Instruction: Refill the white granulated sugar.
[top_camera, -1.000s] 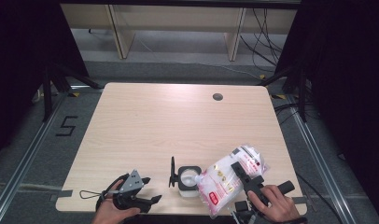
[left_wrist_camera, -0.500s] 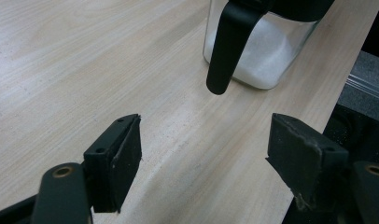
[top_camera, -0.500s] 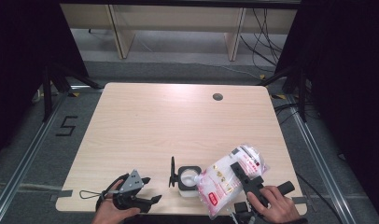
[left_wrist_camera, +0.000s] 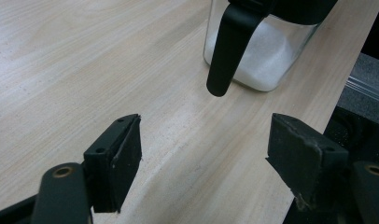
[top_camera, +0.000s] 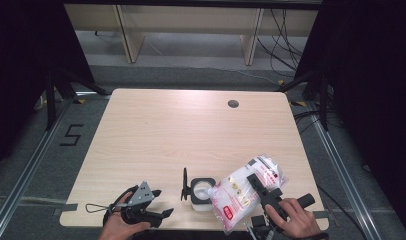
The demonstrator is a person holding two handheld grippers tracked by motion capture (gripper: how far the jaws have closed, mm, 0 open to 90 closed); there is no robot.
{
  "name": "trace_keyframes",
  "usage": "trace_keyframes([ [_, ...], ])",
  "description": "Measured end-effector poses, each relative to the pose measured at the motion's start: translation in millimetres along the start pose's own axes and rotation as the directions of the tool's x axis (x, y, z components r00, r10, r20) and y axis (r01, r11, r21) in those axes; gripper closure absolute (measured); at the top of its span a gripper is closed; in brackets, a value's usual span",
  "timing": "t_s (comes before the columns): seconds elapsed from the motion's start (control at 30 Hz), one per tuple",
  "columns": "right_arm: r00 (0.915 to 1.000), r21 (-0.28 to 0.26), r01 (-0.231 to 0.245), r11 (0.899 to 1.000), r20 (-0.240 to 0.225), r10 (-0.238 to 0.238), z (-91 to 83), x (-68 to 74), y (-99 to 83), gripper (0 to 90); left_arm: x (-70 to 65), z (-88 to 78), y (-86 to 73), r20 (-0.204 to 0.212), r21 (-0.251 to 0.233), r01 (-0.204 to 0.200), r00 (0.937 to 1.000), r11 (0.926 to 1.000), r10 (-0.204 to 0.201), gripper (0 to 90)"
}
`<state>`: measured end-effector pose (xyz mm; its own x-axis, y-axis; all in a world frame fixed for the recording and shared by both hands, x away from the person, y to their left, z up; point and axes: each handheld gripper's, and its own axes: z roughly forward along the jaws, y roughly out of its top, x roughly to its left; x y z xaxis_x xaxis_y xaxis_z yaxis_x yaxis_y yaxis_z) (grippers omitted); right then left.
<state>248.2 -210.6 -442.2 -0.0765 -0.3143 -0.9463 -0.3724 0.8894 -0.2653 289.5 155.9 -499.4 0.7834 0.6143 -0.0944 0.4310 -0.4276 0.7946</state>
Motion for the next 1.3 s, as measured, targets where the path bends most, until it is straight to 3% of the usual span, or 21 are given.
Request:
trace_keyframes([
  [0.27,0.9993,-0.008,0.026,1.0,0.029,-0.025,-0.9,-2.5,1.6,53.7,1.1,0.7,0.3,-0.007,0.003,-0.007,0.9999,1.0,0.007,25.7],
  [0.37,0.9997,0.014,0.016,1.0,0.02,-0.016,-2.2,-0.4,2.5,53.7,0.2,0.7,0.4,-0.002,-0.003,0.0,1.0,1.0,0.0,25.7],
  [0.5,0.9989,-0.001,0.039,0.999,0.025,-0.039,-1.0,-1.8,2.0,53.7,0.7,-0.3,0.2,-0.008,0.0,0.0,1.0,1.0,0.0,25.7],
  [0.6,0.9994,0.01,0.025,1.0,0.023,-0.025,-1.8,-0.1,1.8,53.7,0.4,0.7,0.0,-0.008,-0.009,0.014,0.9999,0.9999,-0.014,25.7],
  [0.67,0.9991,0.006,0.04,0.999,0.017,-0.04,-1.5,-2.0,1.9,53.7,2.9,0.3,0.6,-0.018,0.014,-0.008,0.9998,0.9999,0.008,25.7],
  [0.7,0.9987,-0.006,0.043,0.999,0.03,-0.042,-0.7,-1.7,1.4,53.8,1.9,0.8,0.5,-0.008,0.007,0.002,1.0,1.0,-0.002,25.7],
  [0.77,0.9994,-0.002,0.024,1.0,0.026,-0.024,-0.9,-0.3,0.5,53.8,0.7,2.1,0.3,-0.01,-0.003,0.016,0.9998,0.9999,-0.016,25.7],
  [0.97,0.9995,-0.01,0.022,1.0,0.021,-0.022,-0.4,-0.6,-0.9,53.8,1.0,1.9,0.3,-0.005,-0.012,-0.007,1.0,0.9999,0.007,25.7],
  [1.0,0.9995,-0.011,0.023,1.0,0.022,-0.023,-0.3,-0.9,-0.9,53.8,0.4,2.2,-0.1,-0.005,-0.022,0.008,1.0,0.9997,-0.008,25.7],
  [1.13,0.9996,-0.019,0.018,1.0,0.022,-0.017,0.6,-1.4,-1.7,53.9,0.4,0.5,-0.6,-0.008,-0.007,0.012,0.9999,0.9999,-0.012,25.7],
  [1.23,0.9996,-0.009,0.012,1.0,0.025,-0.012,0.1,0.5,-1.7,53.9,2.1,-0.8,-0.5,-0.01,-0.003,-0.021,0.9997,0.9998,0.021,25.7],
  [1.27,0.9998,-0.014,0.008,1.0,0.017,-0.008,0.4,0.2,-2.0,53.9,0.1,-0.6,-1.1,-0.008,-0.011,0.009,0.9999,0.9999,-0.009,25.7],
  [1.3,0.9998,-0.014,0.005,1.0,0.017,-0.005,0.4,0.1,-2.0,53.9,0.3,-1.1,-0.9,-0.005,-0.008,0.004,1.0,1.0,-0.004,25.7],
])
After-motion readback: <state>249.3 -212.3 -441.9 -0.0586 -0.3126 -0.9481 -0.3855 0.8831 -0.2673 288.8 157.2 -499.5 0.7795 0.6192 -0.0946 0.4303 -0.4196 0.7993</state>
